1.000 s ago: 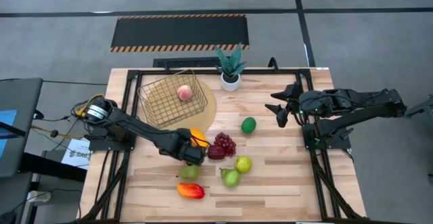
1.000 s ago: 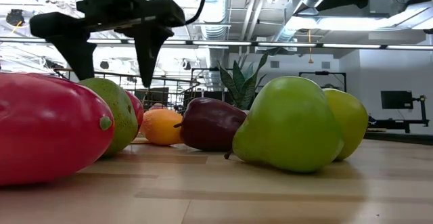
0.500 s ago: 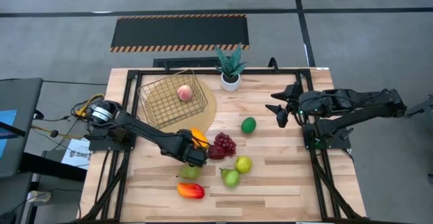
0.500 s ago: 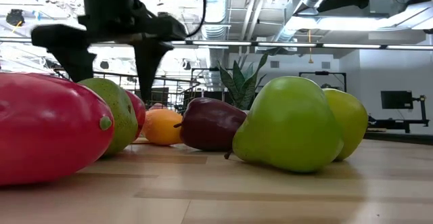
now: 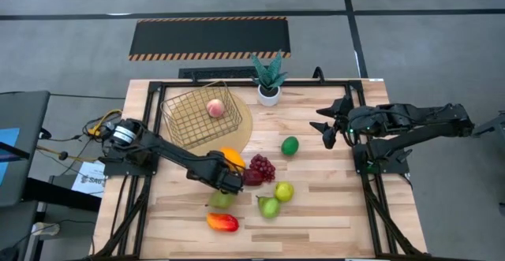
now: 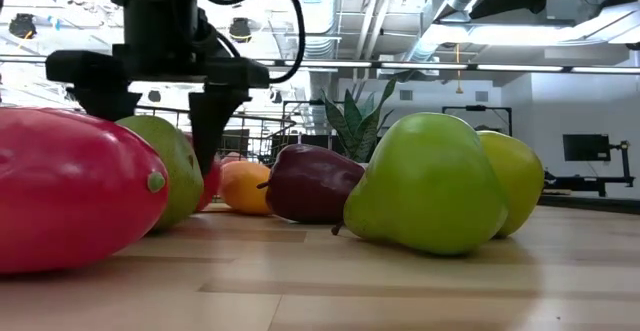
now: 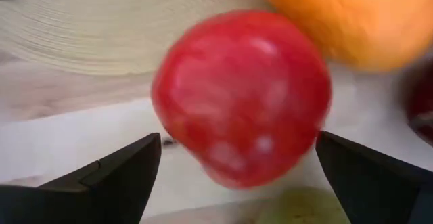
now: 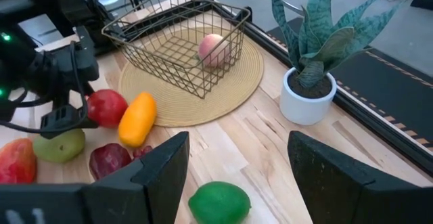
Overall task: Build produce basket
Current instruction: Put the red apple into the wire basket
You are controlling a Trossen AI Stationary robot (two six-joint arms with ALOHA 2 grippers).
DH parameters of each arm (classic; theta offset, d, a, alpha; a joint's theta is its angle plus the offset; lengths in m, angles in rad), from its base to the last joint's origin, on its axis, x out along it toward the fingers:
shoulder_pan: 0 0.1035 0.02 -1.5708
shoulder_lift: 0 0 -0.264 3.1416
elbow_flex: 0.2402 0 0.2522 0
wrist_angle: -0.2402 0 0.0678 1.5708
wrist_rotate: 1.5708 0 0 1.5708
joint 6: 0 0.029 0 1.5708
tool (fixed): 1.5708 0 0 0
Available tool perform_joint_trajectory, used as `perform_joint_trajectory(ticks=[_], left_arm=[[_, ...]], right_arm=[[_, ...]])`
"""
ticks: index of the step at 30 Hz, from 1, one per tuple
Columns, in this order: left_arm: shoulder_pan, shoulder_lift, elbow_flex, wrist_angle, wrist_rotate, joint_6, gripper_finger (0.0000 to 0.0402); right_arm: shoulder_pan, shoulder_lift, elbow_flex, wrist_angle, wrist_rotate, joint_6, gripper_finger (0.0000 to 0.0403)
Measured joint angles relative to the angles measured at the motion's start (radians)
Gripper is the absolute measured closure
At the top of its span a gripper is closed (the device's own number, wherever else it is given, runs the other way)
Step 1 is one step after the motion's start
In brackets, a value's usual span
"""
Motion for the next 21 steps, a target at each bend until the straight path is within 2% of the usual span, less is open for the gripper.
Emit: perform_joint_trajectory(ticks=[3, 21], left_arm=[[0.003, 0.000, 0.000, 0.013, 0.000, 0.010, 0.0035], [0.006, 0.000, 0.001, -0.008, -0.016, -0.001, 0.0157]], right_arm=[[0.000, 0.000, 0.000, 0.000, 0.000, 0.000, 0.0129], [0.000, 0.000, 0.000, 0.000, 0.000, 0.000, 0.0129]])
